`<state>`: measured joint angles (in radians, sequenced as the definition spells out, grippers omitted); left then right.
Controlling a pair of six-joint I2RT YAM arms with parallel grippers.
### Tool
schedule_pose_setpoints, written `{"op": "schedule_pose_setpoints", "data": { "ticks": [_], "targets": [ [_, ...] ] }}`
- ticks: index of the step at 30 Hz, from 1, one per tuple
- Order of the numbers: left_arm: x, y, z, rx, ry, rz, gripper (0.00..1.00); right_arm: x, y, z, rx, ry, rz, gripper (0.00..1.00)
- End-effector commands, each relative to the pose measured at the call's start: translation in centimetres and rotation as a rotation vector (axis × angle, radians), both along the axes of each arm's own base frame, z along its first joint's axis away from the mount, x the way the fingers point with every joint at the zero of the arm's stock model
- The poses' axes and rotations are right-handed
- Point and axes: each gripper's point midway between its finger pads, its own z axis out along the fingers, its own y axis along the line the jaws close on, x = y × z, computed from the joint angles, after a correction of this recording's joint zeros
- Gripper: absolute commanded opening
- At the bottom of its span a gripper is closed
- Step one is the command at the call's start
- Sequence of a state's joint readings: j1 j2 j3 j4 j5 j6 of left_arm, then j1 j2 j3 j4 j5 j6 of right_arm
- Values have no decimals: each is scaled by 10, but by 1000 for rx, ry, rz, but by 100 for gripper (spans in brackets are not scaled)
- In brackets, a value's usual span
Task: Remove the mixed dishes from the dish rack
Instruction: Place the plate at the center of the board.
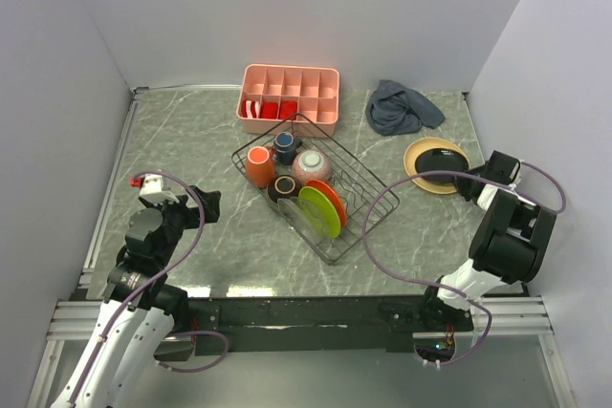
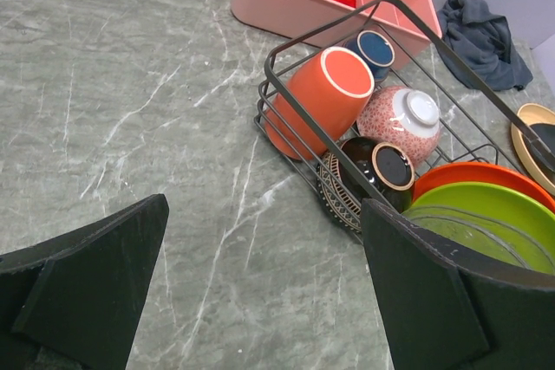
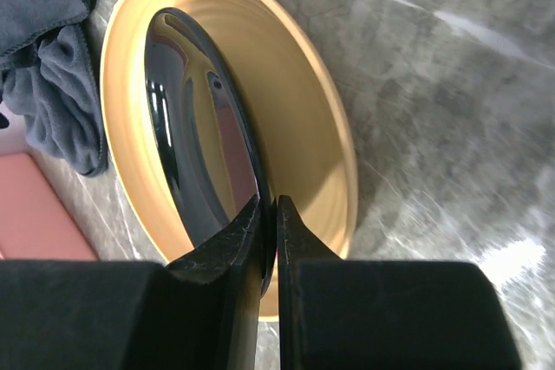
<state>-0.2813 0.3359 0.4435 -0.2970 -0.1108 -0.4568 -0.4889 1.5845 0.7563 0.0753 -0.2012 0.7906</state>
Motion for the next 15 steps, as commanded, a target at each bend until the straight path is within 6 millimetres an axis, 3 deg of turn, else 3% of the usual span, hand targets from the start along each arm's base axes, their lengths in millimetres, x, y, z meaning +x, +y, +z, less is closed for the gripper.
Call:
{"op": "schedule_pose_setpoints", "data": {
  "ticks": [1,6,15],
  "targets": [
    [3,0,24,-3,-59,-2,100,19,-9,17,-31,-68,14,10],
    [2,0,25,-4,-63,-2,99,17,-9,15,-40,-36,30,37],
    [1,-3,25,-9,-65,-20,99,10,-5,23,-92,32,73,70]
  ]
}}
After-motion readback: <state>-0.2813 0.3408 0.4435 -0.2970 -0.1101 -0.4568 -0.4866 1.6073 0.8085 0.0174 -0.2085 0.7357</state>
